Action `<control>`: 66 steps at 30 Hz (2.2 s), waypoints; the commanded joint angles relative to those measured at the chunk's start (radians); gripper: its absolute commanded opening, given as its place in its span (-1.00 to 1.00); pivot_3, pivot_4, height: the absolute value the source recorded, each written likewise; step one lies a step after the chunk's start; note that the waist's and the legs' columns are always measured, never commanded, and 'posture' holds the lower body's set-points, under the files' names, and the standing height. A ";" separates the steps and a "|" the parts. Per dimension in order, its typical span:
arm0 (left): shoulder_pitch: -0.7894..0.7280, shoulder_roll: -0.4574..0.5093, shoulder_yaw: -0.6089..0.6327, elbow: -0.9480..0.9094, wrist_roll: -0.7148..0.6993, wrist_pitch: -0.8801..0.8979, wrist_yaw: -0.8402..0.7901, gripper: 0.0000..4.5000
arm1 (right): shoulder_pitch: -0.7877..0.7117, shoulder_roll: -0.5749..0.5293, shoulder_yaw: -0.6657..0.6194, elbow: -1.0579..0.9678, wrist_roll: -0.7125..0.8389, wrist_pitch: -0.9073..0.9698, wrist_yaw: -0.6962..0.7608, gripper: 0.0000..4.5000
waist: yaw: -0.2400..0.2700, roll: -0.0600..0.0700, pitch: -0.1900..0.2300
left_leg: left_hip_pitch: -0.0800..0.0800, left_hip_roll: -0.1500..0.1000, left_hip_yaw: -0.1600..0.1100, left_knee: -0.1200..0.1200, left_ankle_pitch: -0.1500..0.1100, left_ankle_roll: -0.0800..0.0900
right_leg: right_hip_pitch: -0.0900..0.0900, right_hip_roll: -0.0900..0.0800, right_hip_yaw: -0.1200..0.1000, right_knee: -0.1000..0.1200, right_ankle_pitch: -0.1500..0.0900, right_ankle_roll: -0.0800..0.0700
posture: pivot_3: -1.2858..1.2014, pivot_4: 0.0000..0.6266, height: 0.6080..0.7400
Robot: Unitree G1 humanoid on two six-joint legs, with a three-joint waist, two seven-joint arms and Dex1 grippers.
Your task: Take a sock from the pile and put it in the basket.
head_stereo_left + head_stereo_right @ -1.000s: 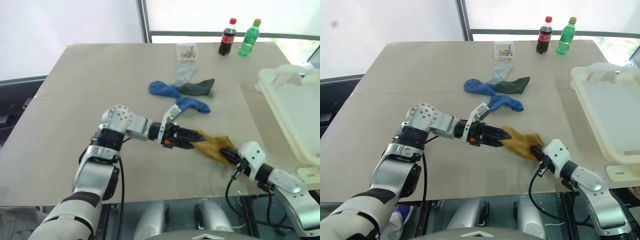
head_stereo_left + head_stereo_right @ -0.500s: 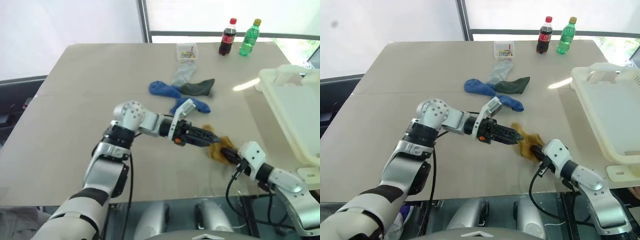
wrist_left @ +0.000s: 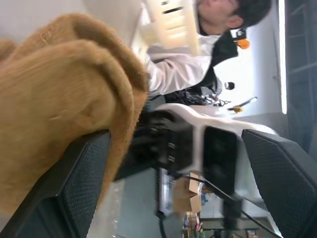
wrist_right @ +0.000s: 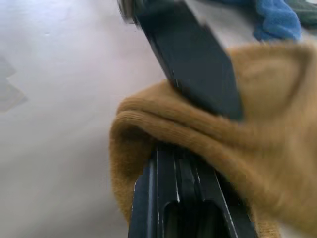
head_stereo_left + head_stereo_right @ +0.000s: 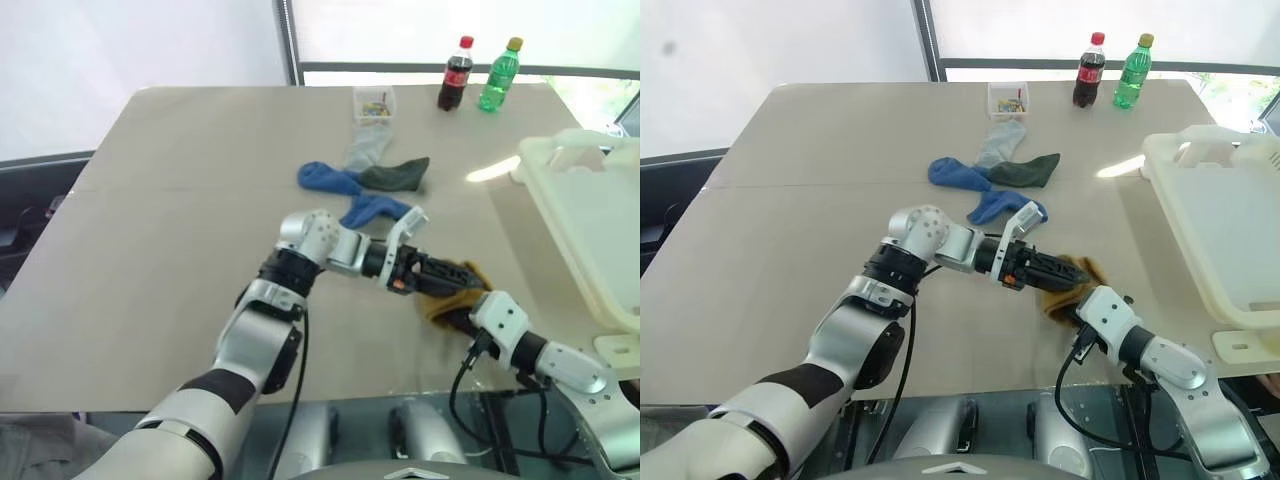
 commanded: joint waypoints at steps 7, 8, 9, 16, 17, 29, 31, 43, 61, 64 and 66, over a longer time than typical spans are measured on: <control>-0.004 -0.031 0.046 0.030 0.070 -0.007 -0.002 1.00 | 0.029 -0.124 -0.050 -0.182 -0.045 0.109 0.022 -0.98 | 0.001 0.000 0.000 | -0.006 0.000 0.000 0.001 0.000 0.000 | -0.006 0.000 0.000 0.001 0.000 0.000 | 0.03 -0.52 1.00; -0.004 -0.030 0.044 0.038 0.081 -0.011 -0.002 1.00 | 0.040 -0.151 -0.054 -0.195 -0.066 0.109 0.030 -0.75 | 0.002 0.000 0.000 | -0.006 0.000 0.000 0.001 0.000 0.000 | -0.006 0.000 0.000 0.001 0.000 0.000 | 0.03 -0.52 1.00; -0.002 -0.031 0.042 0.041 0.090 -0.013 -0.002 1.00 | 0.049 -0.169 -0.057 -0.205 -0.083 0.108 0.034 -0.62 | 0.002 0.000 0.000 | -0.007 0.000 0.000 0.001 0.000 0.000 | -0.006 0.000 0.000 0.001 0.000 0.000 | 0.03 -0.52 1.00; 0.030 -0.046 0.011 -0.004 0.113 -0.037 -0.057 1.00 | 0.037 -0.046 -0.310 -0.372 0.227 0.323 -0.013 -0.21 | 0.006 0.000 0.000 | -0.007 0.000 -0.001 0.002 0.000 0.000 | -0.006 -0.001 -0.001 0.001 0.000 0.000 | 0.03 -0.52 1.00; 0.040 -0.038 0.012 -0.029 0.105 -0.038 -0.074 1.00 | 0.021 -0.027 -0.330 -0.367 0.251 0.343 -0.028 -0.21 | 0.005 0.000 0.000 | -0.007 0.000 -0.001 0.002 0.000 0.000 | -0.006 -0.001 0.000 0.001 0.000 0.000 | 0.03 -0.52 1.00; 0.152 0.118 0.080 -0.341 0.013 0.051 -0.111 1.00 | -0.113 0.047 -0.099 -0.043 0.097 0.279 -0.145 -0.21 | 0.006 0.002 -0.001 | -0.008 0.000 0.001 0.001 0.001 -0.001 | -0.009 -0.001 0.001 0.002 0.000 -0.001 | 0.03 -0.52 1.00; 0.174 0.147 0.107 -0.389 -0.001 0.053 -0.103 1.00 | -0.092 0.026 -0.073 -0.007 0.061 0.239 -0.133 -0.21 | 0.006 0.002 -0.001 | -0.009 0.000 0.001 0.001 0.001 -0.001 | -0.009 -0.001 0.002 0.002 0.000 -0.001 | 0.03 -0.52 1.00; 0.329 0.342 0.108 -0.523 0.081 -0.302 -0.182 1.00 | -0.173 0.046 -0.317 -0.264 0.396 0.442 -0.154 0.37 | 0.001 0.002 -0.001 | -0.007 0.000 0.002 0.001 0.001 -0.001 | -0.009 0.000 0.003 0.003 0.001 -0.001 | 0.03 -0.52 1.00; 0.424 0.528 0.019 -0.572 0.324 -1.038 -0.545 1.00 | -0.077 -0.017 -0.241 -0.164 0.363 0.591 -0.212 0.99 | 0.000 0.003 -0.001 | -0.007 0.000 0.005 0.001 -0.002 0.006 | -0.009 -0.001 0.004 0.002 0.001 -0.001 | 0.03 -0.52 1.00; 0.409 0.543 0.021 -0.518 0.348 -1.088 -0.570 1.00 | -0.068 -0.025 -0.256 -0.166 0.388 0.621 -0.205 0.99 | 0.003 0.003 -0.001 | -0.007 0.000 0.003 0.001 -0.003 0.006 | -0.008 0.000 0.003 0.002 0.001 -0.001 | 0.03 -0.52 1.00; 0.407 0.542 0.019 -0.497 0.362 -1.107 -0.574 1.00 | -0.053 -0.042 -0.231 -0.150 0.376 0.620 -0.193 0.99 | 0.003 0.003 -0.001 | -0.007 0.000 0.003 0.001 -0.003 0.007 | -0.008 0.000 0.002 0.002 0.001 0.000 | 0.03 -0.52 1.00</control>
